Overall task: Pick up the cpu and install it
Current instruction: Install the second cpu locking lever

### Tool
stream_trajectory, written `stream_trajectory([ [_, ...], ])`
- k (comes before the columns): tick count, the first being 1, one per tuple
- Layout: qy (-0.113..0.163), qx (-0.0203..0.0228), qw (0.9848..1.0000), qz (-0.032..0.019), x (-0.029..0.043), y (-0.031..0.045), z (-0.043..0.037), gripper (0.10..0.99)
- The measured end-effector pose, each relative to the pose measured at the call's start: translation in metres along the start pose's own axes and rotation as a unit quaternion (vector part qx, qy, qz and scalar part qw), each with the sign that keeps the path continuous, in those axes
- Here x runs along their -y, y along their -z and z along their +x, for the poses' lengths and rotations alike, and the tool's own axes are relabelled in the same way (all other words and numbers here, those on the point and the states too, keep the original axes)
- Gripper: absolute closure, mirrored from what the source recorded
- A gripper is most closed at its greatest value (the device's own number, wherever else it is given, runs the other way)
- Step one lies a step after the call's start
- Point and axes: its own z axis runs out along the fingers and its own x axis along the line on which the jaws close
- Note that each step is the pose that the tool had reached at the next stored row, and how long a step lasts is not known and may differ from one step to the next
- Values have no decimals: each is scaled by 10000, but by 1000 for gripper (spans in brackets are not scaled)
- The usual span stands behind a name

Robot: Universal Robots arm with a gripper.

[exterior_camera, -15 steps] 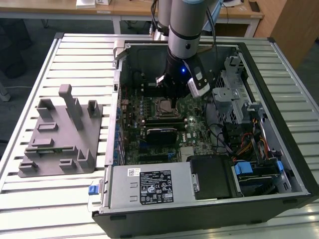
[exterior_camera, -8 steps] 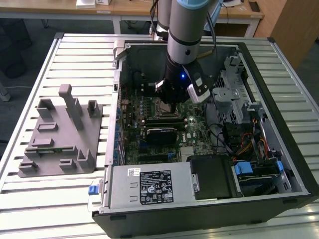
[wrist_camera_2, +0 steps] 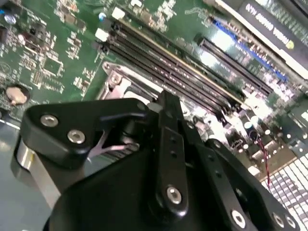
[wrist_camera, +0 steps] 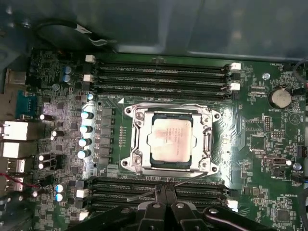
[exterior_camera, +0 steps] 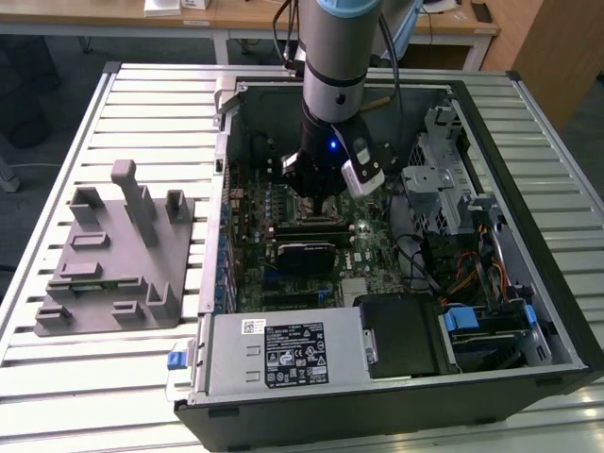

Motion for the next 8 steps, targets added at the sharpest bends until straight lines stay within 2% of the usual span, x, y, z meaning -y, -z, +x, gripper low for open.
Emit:
stream_trajectory([
  [3,0,-3,10000,-3,1,-6,1,980],
  [8,-5,-77,10000,-15,4,-50,0,980],
])
